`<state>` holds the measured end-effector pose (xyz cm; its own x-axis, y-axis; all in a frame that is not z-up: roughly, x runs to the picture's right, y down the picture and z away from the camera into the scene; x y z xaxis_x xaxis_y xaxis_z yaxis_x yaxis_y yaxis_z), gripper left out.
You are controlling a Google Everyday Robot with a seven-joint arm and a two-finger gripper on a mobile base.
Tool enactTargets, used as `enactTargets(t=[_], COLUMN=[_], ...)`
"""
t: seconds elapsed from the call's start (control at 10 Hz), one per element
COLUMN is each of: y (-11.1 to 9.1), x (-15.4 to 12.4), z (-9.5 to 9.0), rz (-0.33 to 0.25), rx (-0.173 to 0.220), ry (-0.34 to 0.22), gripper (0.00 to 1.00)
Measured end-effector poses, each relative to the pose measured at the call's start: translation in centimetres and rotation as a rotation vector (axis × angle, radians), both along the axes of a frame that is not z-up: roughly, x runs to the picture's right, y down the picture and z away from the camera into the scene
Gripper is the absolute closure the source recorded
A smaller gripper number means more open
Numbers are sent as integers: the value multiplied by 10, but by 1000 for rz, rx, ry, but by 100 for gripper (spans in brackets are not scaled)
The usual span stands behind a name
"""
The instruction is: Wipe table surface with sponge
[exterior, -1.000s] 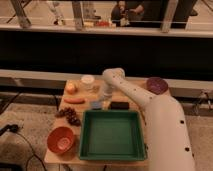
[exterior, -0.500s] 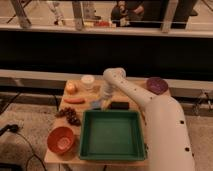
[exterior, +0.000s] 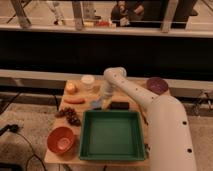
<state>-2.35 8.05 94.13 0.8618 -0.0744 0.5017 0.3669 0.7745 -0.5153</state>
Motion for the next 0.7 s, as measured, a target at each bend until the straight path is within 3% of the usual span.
enactTargets(t=[0.7], y=[-15], x=[-9], z=[-10], rz=[12], rx=[50], ry=[-32], gripper=[91])
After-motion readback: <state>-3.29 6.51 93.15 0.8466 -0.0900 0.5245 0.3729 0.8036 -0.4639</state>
